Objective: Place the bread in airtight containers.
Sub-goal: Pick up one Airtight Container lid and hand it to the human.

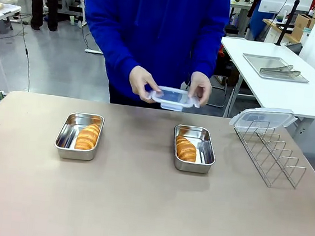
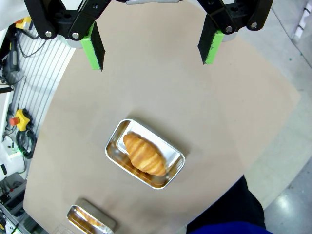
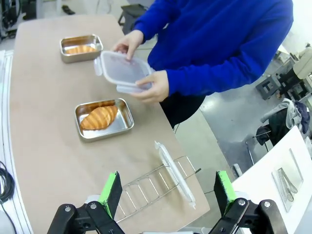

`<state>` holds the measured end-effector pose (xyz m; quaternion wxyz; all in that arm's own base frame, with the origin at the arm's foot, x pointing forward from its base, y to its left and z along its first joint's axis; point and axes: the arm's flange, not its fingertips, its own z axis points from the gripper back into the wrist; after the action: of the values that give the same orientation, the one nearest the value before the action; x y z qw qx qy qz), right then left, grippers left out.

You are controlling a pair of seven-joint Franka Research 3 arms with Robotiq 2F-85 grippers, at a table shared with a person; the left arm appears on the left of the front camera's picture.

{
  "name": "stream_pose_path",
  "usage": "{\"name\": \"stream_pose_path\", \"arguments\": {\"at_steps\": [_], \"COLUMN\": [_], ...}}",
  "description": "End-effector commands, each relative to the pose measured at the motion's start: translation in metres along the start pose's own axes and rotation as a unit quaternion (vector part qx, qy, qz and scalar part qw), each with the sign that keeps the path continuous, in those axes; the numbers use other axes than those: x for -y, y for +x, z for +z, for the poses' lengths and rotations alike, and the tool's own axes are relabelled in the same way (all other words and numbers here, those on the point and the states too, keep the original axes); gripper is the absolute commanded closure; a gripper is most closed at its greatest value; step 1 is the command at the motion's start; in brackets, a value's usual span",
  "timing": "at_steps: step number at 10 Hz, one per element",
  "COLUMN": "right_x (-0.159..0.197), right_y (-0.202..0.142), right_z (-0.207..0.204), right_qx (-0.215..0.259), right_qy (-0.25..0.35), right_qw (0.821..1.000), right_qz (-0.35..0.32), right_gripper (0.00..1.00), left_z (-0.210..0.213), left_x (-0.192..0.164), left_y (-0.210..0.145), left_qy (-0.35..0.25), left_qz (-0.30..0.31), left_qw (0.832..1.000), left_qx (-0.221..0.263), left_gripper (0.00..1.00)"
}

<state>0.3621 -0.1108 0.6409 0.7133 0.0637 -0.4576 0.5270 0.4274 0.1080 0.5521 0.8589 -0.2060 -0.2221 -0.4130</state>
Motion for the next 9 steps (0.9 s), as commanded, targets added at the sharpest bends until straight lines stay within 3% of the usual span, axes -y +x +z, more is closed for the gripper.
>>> {"name": "stream_pose_path", "arguments": {"at_steps": [1,9], "right_x": [0.0008,0.0008], "right_y": [0.0004,0.0004], "right_z": [0.0001,0.0001], "right_qx": [0.009,0.009], "right_qy": [0.002,0.002], "right_qw": [1.000,1.000], "right_qz": [0.004,0.004], "right_gripper": [0.00,0.00], "left_z": [0.0007,0.0007], "left_x": [0.0014,0.0014], "left_y": [0.0023,0.0023], "left_qy": [-0.005,-0.005], "left_qz": [-0.002,-0.002], "left_qw": [1.000,1.000], "left_qx": [0.006,0.006], "left_gripper": [0.00,0.00]}}
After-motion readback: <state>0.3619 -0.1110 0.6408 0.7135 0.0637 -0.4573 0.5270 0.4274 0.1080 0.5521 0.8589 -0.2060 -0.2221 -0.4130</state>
